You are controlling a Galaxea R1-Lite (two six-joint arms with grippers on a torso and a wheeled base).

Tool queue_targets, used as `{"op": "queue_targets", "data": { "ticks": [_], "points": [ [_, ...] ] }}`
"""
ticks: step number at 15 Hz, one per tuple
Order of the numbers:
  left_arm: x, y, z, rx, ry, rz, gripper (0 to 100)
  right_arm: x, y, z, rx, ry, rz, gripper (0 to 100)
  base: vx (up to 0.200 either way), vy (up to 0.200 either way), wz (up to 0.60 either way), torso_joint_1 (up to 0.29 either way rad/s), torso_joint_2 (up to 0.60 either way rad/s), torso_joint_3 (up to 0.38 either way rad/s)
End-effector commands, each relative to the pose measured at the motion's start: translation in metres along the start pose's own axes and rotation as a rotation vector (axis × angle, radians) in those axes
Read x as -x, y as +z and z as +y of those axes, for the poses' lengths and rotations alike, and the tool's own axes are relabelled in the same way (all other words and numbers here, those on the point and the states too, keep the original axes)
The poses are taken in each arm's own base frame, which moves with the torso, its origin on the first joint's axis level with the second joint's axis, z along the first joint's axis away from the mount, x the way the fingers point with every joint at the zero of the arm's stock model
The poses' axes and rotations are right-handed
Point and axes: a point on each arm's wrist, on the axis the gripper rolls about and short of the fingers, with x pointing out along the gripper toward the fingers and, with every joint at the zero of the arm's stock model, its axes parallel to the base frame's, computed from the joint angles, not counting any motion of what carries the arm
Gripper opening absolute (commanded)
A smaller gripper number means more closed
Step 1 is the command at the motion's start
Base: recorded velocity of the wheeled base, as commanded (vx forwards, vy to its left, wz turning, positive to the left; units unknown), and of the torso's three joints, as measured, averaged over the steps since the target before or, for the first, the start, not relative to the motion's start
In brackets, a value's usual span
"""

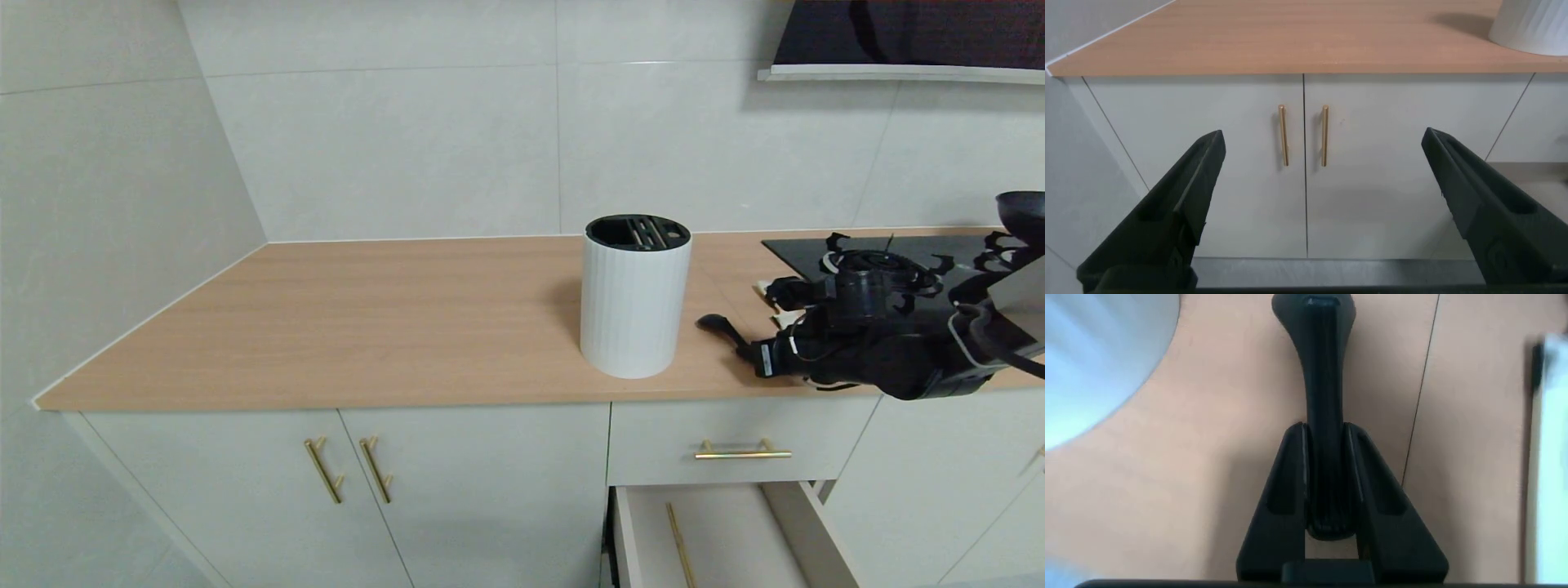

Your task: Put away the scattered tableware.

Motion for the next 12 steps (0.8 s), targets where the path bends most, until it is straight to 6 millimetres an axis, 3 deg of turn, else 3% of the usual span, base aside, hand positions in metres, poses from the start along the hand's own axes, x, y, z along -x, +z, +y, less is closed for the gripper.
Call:
{"op": "queue_targets", "data": {
  "ticks": [1, 3, 7, 9, 12],
  "points": [
    [0.000, 0.000, 0.000, 0.000, 0.000, 0.000, 100, 0.028, 0.026, 0.011, 0.003, 0.014, -0.002, 0, 0.000, 0.000, 0.00, 0.000, 0.00, 0.000],
    [0.000, 0.000, 0.000, 0.000, 0.000, 0.000, 100, 0.049, 0.039, 0.028, -0.041, 0.023, 0.051, 0, 0.000, 0.000, 0.00, 0.000, 0.00, 0.000],
    [0.000, 0.000, 0.000, 0.000, 0.000, 0.001, 100, 0.133, 0.059, 0.075, -0.181, 0.036, 0.112, 0, 0.000, 0.000, 0.00, 0.000, 0.00, 0.000],
    [0.000, 0.000, 0.000, 0.000, 0.000, 0.000, 100, 0.173, 0.052, 0.083, -0.226, 0.010, 0.116, 0, 0.000, 0.000, 0.00, 0.000, 0.00, 0.000],
    [0.000, 0.000, 0.000, 0.000, 0.000, 0.001, 100, 0.190, 0.021, 0.082, -0.237, -0.007, 0.147, 0, 0.000, 0.000, 0.00, 0.000, 0.00, 0.000]
  ]
}}
